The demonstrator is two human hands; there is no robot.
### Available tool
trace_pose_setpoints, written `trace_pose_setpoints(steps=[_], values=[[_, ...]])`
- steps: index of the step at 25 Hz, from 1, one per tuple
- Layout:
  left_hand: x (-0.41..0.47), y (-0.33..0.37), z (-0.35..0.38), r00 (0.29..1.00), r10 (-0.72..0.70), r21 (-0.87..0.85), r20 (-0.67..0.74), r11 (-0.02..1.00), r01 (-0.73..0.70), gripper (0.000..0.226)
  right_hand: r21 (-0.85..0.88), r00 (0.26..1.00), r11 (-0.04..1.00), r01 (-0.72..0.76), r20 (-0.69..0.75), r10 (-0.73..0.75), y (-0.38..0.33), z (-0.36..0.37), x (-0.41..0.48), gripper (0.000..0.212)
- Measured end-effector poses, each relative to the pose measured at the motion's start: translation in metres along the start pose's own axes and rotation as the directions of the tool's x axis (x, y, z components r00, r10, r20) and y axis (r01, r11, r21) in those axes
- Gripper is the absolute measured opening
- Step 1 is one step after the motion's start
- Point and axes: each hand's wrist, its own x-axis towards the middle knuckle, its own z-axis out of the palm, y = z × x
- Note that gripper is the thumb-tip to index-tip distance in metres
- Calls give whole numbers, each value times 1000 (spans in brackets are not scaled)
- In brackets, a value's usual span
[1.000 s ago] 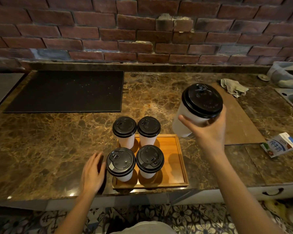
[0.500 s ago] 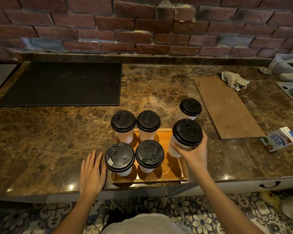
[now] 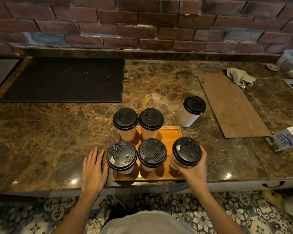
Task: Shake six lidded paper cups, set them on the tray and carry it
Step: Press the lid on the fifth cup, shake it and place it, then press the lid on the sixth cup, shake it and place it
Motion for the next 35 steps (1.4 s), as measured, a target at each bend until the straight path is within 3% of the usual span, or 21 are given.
trace_pose_setpoints(steps=[4, 10, 30, 35], values=[[0, 1, 0, 1000, 4, 1, 2, 1000, -4, 62, -52, 998, 999, 2, 67, 1, 4, -3, -4, 108], [0, 0, 2, 1000, 0, 4, -7, 1000, 0, 54, -149, 999, 989, 23, 47, -16, 8, -3, -7, 82], [1, -3, 5, 1000, 24, 43, -11, 999, -24, 72, -175, 997, 983, 59, 60, -49, -15, 34, 89, 87], [2, -5, 6, 1000, 7, 52, 23, 999, -8, 65, -141, 996, 989, 55, 82, -43, -12, 35, 91, 88]])
